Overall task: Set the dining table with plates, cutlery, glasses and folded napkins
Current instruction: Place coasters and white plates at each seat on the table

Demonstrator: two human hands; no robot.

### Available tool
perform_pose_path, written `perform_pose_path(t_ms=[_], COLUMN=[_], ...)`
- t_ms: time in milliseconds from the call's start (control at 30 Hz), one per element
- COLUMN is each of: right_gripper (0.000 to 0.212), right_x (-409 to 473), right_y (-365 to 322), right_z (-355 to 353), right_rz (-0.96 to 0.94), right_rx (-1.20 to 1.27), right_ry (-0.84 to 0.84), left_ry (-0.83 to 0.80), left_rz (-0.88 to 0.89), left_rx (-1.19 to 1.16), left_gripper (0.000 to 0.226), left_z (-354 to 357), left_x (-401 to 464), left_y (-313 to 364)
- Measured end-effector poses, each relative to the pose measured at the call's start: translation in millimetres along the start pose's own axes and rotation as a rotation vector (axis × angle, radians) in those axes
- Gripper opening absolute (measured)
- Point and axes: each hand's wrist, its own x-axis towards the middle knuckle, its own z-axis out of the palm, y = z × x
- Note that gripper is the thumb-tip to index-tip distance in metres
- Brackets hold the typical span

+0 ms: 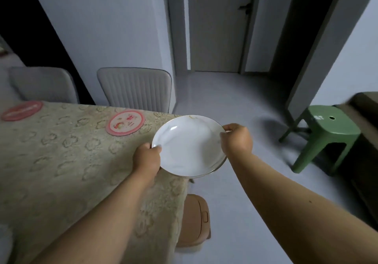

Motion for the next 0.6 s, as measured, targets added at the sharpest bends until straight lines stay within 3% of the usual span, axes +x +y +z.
perform_pose_path(t_ms=[300,600], right_gripper=[0.033,0.013], right_x=[103,136], right_y=[-42,-83], right_z=[45,129], right_rz=[-0.211,-0.255], right_rx=[-0.031,-0.071], right_ry=[-0.306,-0.472], left_ry=[0.283,0.420], left_rz=[-0.086,-0.140], left_rx=[0.042,0.086], left_gripper=[0.020,0.024], left_z=[20,-14], left_x=[61,125], left_y=[18,5])
